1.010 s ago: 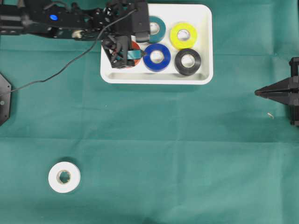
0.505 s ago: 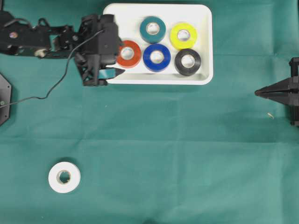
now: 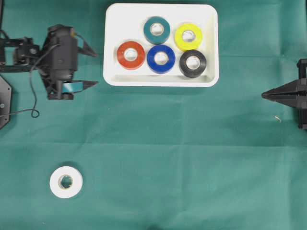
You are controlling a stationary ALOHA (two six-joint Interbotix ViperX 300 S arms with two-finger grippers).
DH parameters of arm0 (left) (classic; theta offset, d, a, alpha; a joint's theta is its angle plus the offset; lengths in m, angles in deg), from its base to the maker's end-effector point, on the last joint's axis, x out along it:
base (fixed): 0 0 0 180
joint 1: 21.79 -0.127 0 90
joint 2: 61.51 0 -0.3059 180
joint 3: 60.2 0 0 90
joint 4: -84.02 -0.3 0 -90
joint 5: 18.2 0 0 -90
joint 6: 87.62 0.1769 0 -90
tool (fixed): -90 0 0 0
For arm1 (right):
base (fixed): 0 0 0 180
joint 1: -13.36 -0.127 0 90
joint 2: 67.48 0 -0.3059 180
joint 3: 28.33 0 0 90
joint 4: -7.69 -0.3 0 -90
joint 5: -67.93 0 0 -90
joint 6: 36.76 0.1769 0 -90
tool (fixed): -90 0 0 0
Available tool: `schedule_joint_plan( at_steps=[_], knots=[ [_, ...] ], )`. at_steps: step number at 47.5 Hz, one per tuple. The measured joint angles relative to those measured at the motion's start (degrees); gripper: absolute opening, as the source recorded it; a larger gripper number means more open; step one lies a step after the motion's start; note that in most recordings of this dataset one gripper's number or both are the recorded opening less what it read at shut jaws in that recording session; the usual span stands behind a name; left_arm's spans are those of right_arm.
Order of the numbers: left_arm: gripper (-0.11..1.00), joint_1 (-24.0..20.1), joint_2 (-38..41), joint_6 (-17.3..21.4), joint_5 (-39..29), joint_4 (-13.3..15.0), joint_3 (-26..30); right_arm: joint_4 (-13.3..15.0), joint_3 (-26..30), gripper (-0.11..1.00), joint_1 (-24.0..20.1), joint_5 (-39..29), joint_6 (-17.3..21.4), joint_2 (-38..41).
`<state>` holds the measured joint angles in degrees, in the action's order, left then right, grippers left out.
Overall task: Put the tape into the white case with the left arm.
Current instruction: 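Withdraw the left gripper back to the left side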
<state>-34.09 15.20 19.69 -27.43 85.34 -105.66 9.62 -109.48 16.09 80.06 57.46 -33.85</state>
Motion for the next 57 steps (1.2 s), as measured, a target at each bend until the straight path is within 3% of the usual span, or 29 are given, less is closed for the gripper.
schedule_joint_plan(
  at_steps=[22,41,57],
  knots=[
    [0.86,1.0,-12.6,-2.9,0.0,0.1,-9.1,0.0,0.0,-0.09,0.0,0.0,0.0,0.0],
    [0.86,2.8,-15.4,-3.2,0.2,0.1,-10.3,0.0,0.0,-0.09,0.0,0.0,0.0,0.0],
    [0.86,12.0,-17.0,-6.7,-0.2,0.1,-12.1,0.0,0.0,-0.09,0.0,0.0,0.0,0.0]
  ],
)
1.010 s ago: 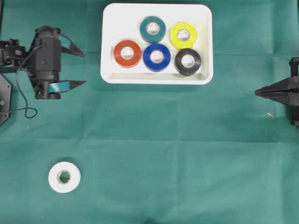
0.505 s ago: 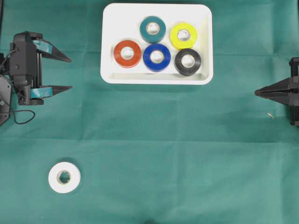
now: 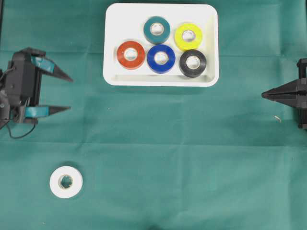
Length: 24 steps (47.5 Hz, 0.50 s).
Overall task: Put the tape into the white case with the left arm.
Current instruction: 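Withdraw the left gripper back to the left side, then lower the left gripper into the white tape roll and grip it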
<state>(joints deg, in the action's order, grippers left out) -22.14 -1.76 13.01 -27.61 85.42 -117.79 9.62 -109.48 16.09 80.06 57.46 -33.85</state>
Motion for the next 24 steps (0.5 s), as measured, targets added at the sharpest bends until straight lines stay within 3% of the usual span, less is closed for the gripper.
schedule_joint_plan(
  at_steps=[12,24],
  knots=[
    [0.86,8.5,-6.3,-2.5,0.0,0.0,-3.6,0.0,0.0,-0.09,0.0,0.0,0.0,0.0],
    [0.86,11.8,-14.3,-2.5,-2.4,0.0,-6.3,0.0,0.0,-0.09,0.0,0.0,0.0,0.0]
  ],
)
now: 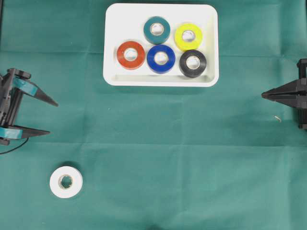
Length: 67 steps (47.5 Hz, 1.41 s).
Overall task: Put the tape into the white case with the left arm.
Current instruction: 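Lower the left gripper into the white tape roll and grip it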
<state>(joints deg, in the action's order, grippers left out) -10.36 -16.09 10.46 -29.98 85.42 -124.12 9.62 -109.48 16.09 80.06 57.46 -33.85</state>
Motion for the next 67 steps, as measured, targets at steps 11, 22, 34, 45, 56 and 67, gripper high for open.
schedule_joint_plan(
  at_steps=[11,22,34,45,56,67],
  knots=[
    [0.86,2.5,-2.1,0.9,-0.6,0.0,-0.5,0.0,0.0,-0.09,0.0,0.0,0.0,0.0],
    [0.86,3.9,0.4,0.9,0.0,0.0,-0.5,0.0,0.0,-0.09,0.0,0.0,0.0,0.0],
    [0.86,8.9,12.0,0.4,4.1,0.0,1.1,-0.1,0.0,-0.09,0.0,0.0,0.0,0.0],
    [0.85,12.6,20.3,0.0,8.0,0.0,3.5,0.0,0.0,-0.09,0.0,0.0,0.0,0.0],
    [0.85,14.4,26.7,-0.2,11.2,0.0,5.7,0.0,0.0,-0.09,0.0,0.0,-0.1,0.0],
    [0.85,16.1,34.5,-0.3,13.4,0.0,9.4,0.0,0.0,-0.09,0.0,0.0,0.0,0.0]
  ],
)
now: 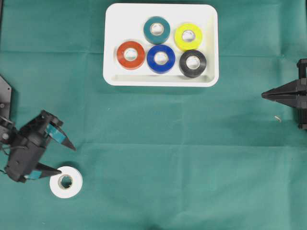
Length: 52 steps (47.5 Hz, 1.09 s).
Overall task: Put the tape into the white case with the left arm.
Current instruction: 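Lower the left gripper into the white tape roll and grip it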
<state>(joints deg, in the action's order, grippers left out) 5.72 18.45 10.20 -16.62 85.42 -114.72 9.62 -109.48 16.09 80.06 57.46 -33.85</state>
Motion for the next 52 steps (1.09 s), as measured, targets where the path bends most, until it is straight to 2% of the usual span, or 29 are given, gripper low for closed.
schedule_joint_plan(
  at_steps=[16,24,42,48,50,52],
  knots=[
    [0.85,0.5,10.6,-1.7,-0.1,0.0,4.2,0.0,0.0,-0.09,0.0,0.0,0.0,0.0],
    [0.85,0.7,11.0,-3.1,-1.1,0.0,4.6,0.0,0.0,-0.09,-0.1,0.0,0.0,0.0],
    [0.84,2.1,14.5,-3.1,-1.1,0.0,6.4,-0.1,0.0,-0.09,0.0,0.0,0.0,0.0],
    [0.79,2.1,16.2,-3.3,-1.2,0.0,6.6,0.0,0.0,-0.09,0.0,0.0,0.0,0.0],
    [0.75,2.2,16.4,-3.2,-1.2,0.0,6.7,-0.1,0.0,-0.09,0.0,0.0,0.0,0.0],
    [0.65,2.3,16.6,-3.2,-1.2,0.0,6.8,0.0,0.0,-0.09,-0.1,0.0,0.0,0.0]
  ],
)
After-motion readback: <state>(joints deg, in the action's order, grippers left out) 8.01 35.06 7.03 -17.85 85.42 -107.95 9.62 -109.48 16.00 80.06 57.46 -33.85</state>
